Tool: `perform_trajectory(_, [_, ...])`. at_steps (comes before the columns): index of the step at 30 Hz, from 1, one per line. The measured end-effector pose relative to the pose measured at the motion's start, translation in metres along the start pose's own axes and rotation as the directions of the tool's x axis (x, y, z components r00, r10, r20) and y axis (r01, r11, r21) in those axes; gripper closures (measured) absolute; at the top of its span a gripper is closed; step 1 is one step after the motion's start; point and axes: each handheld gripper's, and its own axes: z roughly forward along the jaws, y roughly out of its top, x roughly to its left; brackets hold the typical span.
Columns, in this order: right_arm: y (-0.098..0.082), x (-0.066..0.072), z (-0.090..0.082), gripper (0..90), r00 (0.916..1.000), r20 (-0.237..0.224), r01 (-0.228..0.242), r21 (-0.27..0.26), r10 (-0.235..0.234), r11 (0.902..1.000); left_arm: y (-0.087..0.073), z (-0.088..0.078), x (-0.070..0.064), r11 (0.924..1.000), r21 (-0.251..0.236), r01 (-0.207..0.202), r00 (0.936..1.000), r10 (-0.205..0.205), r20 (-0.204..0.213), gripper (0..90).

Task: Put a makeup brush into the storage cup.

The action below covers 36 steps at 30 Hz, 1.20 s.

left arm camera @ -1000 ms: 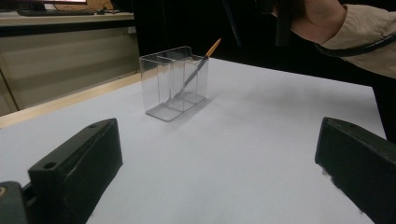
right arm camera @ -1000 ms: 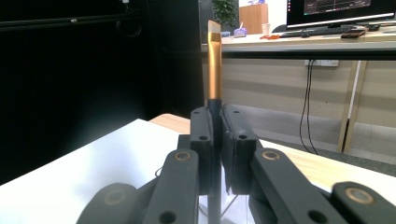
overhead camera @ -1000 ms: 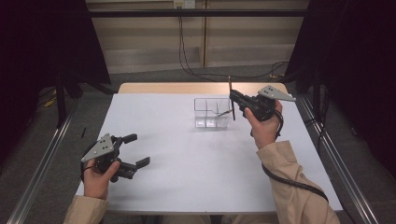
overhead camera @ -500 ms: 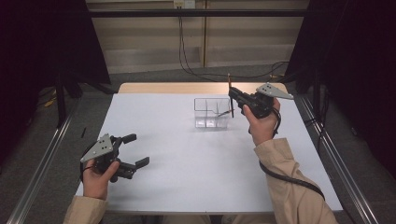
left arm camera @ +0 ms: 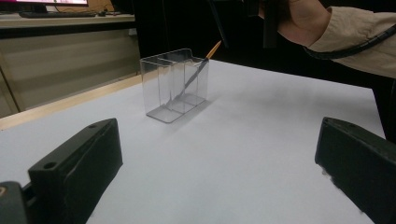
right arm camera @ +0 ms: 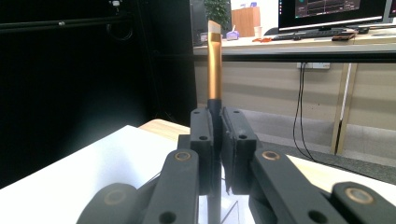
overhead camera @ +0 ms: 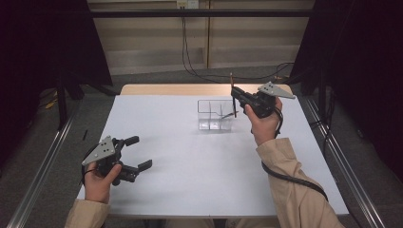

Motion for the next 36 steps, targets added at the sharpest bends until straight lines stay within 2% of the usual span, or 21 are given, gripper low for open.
perform_trajectory(13, [-0.003, -0.001, 0.012, 83.6, 0.9999, 0.009, 0.009, 0.006, -0.009, 0.9999, 0.000, -0.002, 0.000, 1.0000, -0.002, 0.003, 1.0000, -0.003, 0.001, 0.5])
perform_trajectory(36, [-0.010, -0.013, 0.024, 83.6, 0.9993, 0.036, 0.008, 0.018, -0.008, 0.9998, -0.002, -0.004, 0.000, 1.0000, -0.004, 0.007, 1.0000, -0.007, -0.002, 0.5])
